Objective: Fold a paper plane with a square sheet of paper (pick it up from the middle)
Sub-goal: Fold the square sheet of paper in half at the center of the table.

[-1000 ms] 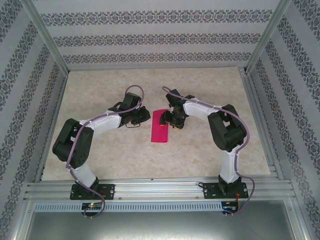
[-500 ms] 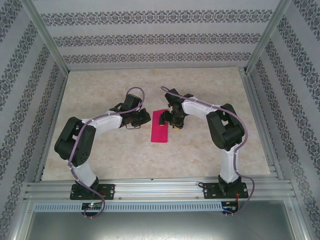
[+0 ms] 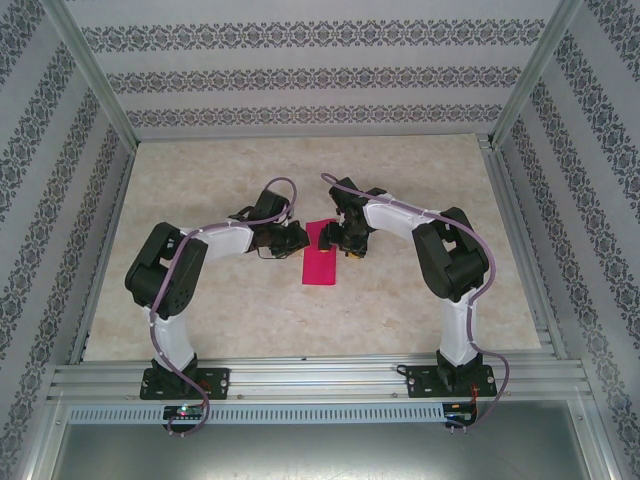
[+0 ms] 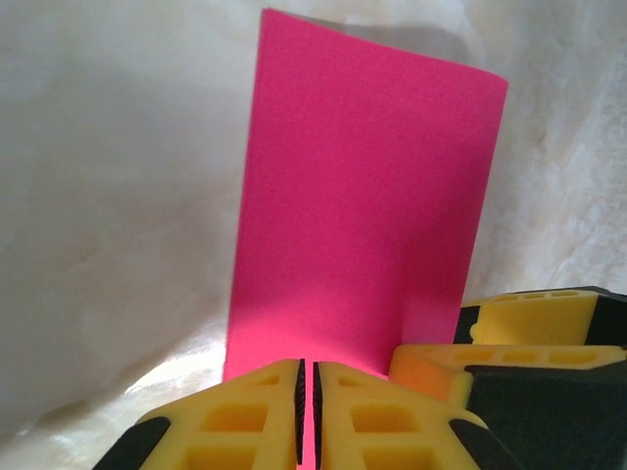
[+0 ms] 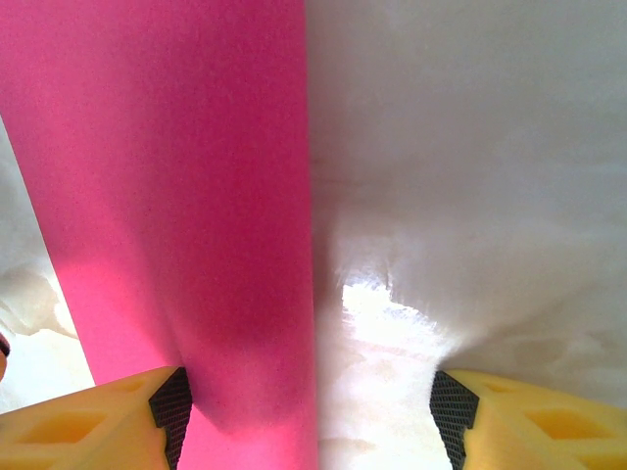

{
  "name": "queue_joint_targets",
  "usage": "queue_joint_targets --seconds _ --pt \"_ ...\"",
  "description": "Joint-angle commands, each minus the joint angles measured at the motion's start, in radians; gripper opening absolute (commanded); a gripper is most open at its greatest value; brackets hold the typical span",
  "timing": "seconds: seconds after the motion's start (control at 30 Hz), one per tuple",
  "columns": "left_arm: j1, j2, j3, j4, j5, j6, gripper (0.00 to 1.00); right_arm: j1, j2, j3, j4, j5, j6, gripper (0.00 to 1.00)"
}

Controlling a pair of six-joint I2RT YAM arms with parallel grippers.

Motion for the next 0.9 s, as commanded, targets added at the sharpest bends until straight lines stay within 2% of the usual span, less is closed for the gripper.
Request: queue_joint_targets --seconds 0.0,0.3,0.57,0.7,0.8,0.87 --pt "-0.02 0.034 0.036 0.016 0.028 -0.011 0.14 0.0 0.07 -0.037 -0.072 0.065 -0.008 0.71" --pt "-0.033 0.089 0.054 0.008 0.04 -0.01 0.08 0.003 0.07 -0.039 -0.067 0.061 -0.004 0.72" --pt "-0.034 0.114 0.036 -0.054 -0.028 0.001 0.03 0.004 0.043 -0.028 -0.039 0.027 0.004 0.74" --pt "-0.034 0.12 0.031 -0.054 -0.021 0.01 0.03 -0.021 -0.049 -0.024 0.013 -0.014 0.015 0.77" --pt "-0.035 0.121 0.033 -0.056 -0.017 0.016 0.03 -0.055 -0.159 -0.076 0.123 -0.071 0.029 0.77" --pt "-0.034 0.123 0.034 -0.053 -0.012 0.017 0.03 -0.072 -0.217 -0.117 0.198 -0.127 0.036 0.69"
